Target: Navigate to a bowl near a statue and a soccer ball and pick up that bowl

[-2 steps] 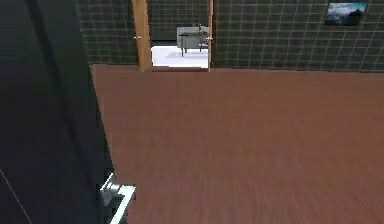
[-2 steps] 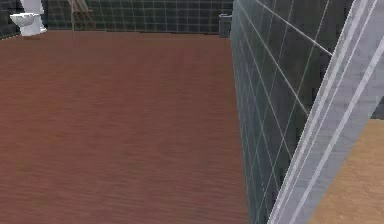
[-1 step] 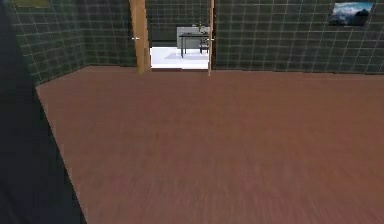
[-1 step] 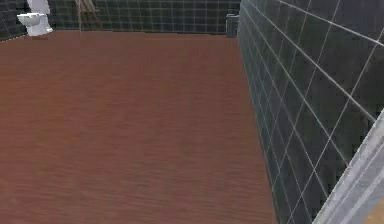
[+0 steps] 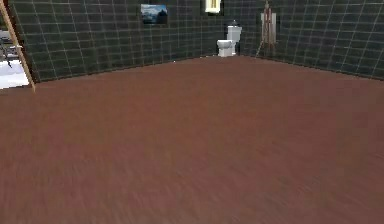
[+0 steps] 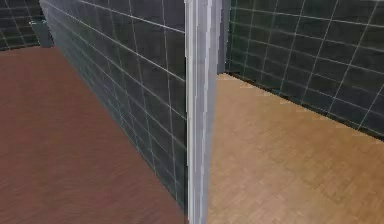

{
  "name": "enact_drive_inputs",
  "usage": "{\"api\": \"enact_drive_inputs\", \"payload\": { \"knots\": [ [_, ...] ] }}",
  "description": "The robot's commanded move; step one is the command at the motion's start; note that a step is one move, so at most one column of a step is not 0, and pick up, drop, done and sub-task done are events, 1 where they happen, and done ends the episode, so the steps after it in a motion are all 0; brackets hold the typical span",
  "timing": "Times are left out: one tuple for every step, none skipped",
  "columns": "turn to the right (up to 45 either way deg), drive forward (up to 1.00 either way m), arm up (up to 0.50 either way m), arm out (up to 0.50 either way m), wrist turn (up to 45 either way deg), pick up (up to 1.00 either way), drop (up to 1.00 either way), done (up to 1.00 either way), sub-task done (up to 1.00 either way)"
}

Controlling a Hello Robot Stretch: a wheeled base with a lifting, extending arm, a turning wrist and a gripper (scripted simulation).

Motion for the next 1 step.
{"api": "enact_drive_inputs", "payload": {
  "knots": [
    [33.0,0.0,0.0,0.0,0.0,0.0,0.0,0.0,0.0]
  ]
}}
